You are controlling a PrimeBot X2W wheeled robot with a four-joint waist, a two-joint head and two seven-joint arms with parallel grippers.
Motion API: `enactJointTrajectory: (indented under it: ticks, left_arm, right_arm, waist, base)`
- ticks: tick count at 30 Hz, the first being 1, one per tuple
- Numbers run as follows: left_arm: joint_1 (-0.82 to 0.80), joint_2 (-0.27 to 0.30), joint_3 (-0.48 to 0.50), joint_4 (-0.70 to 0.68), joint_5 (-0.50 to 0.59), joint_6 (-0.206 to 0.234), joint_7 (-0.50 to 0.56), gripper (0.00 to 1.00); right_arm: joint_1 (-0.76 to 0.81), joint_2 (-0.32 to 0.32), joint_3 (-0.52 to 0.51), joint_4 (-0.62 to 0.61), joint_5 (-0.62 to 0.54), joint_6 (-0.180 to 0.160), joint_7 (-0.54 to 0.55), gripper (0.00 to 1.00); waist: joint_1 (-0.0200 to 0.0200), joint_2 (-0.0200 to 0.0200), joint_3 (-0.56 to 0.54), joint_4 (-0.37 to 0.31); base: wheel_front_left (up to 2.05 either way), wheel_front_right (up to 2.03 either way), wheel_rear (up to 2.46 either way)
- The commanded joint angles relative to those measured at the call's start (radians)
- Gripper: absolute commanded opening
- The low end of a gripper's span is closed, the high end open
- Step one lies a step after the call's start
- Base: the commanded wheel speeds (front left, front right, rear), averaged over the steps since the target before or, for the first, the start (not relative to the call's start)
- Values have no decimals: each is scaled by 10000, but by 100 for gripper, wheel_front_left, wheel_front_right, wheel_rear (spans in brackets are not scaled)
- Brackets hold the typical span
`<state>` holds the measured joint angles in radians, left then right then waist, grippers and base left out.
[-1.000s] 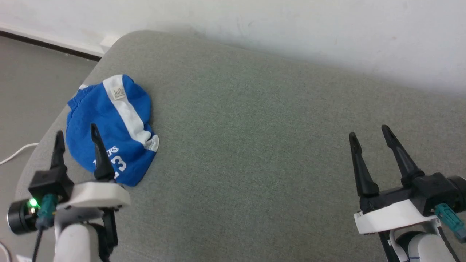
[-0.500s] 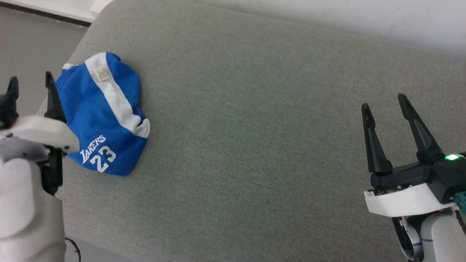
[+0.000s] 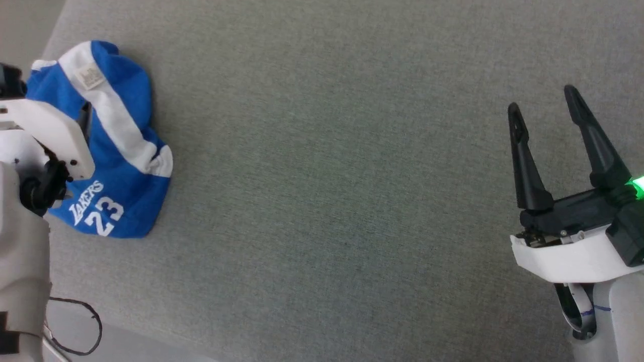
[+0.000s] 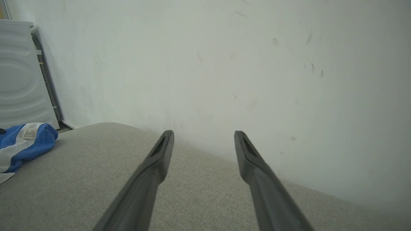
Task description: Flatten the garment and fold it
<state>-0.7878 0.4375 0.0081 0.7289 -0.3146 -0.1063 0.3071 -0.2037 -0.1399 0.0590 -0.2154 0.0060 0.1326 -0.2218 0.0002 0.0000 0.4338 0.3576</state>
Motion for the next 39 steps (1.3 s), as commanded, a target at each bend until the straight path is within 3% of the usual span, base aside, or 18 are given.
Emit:
enactJointTrajectory:
  ticks: [1,11,16,18,25,32,39]
  left_arm:
    - [-288,327,-331,87,-372,-73,337,100]
    - [-593,2075,-2575,227,-3421,-187,3988,100]
    - [-643,2370,-3429,463,-4343,-242,4452,100]
    - [-643,2367,-3643,474,-4605,-242,4397,0]
    - [-1229,3105,-4425,-22,-4893,-243,3472,0]
    - [-2161,3786,-5750,-1526,-4903,-243,2289,0]
    - [-3283,3954,-7384,-3413,-4600,-243,1918,0]
  right_arm:
    - [-226,-69,23,-128,-64,-16,-88,100]
    - [-794,-149,222,-469,-92,-18,-297,100]
    - [-884,-86,221,-496,-57,-19,-400,100]
    - [-836,-51,207,-444,-35,-19,-400,100]
    - [-542,124,144,-204,32,-19,-400,100]
    - [2,443,-58,31,130,-19,-400,100]
    - [544,745,-201,188,220,-19,-400,100]
  waist:
    - [-2,0,616,-312]
    - [-2,0,1712,-803]
    - [-2,0,1872,-819]
    - [-2,0,1748,-806]
    - [-2,0,803,-684]
    - [-2,0,-411,-596]
    - [-2,0,-1477,-919]
  base:
    - [0,0,0]
    - [0,0,0]
    - [0,0,0]
    - [0,0,0]
    - [0,0,0]
    - [0,0,0]
    - [0,0,0]
